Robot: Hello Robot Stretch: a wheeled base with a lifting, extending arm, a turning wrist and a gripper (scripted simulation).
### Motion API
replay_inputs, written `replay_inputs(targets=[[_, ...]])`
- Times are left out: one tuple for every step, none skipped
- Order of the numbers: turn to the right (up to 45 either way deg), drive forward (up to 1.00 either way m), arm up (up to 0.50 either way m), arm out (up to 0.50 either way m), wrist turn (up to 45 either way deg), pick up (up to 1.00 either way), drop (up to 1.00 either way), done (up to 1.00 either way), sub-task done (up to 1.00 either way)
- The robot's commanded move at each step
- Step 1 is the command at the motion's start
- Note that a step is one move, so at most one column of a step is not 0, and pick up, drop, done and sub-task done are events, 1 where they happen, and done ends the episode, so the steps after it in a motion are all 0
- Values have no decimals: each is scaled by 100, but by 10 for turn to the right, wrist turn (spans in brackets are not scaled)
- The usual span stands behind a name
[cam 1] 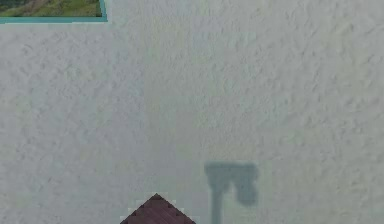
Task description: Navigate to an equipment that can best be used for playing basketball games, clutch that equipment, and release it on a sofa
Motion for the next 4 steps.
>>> replay_inputs(targets=[[-90,0,0,0,0,0,0,0,0],[0,0,20,0,0,0,0,0,0],[0,0,0,26,0,0,0,0,0],[0,0,0,0,450,0,0,0,0]])
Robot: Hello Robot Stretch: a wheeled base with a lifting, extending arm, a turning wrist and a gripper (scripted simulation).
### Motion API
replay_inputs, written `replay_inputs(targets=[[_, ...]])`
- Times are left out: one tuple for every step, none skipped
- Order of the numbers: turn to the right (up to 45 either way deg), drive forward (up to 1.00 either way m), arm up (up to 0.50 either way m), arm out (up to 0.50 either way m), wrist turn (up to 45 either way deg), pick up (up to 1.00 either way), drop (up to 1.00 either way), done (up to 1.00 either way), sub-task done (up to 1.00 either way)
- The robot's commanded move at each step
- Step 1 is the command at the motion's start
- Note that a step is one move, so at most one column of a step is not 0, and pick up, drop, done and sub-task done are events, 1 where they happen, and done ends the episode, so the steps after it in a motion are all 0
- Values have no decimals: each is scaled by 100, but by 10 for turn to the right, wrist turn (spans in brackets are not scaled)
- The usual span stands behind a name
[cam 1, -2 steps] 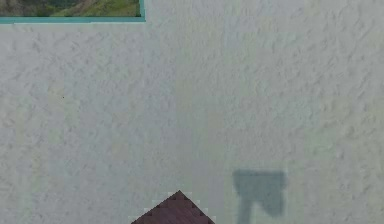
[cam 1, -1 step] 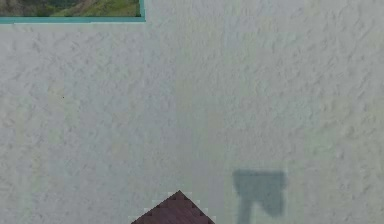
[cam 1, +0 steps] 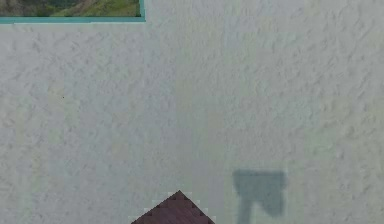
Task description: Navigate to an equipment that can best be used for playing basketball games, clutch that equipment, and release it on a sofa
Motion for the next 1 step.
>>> replay_inputs(targets=[[0,0,0,0,450,0,0,0,0]])
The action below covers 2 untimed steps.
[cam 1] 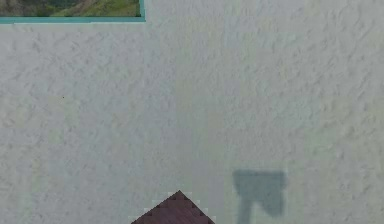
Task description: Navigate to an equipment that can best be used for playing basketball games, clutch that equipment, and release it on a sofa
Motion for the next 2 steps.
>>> replay_inputs(targets=[[0,0,0,0,450,0,0,0,0],[0,0,0,0,300,0,0,0,0]])
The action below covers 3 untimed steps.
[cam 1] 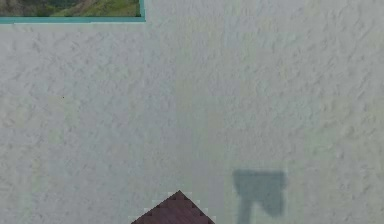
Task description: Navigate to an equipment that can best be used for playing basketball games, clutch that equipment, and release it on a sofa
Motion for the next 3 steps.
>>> replay_inputs(targets=[[0,0,-30,0,0,0,0,0,0],[0,0,0,0,0,100,0,0,0],[0,0,10,0,0,0,0,0,0]])
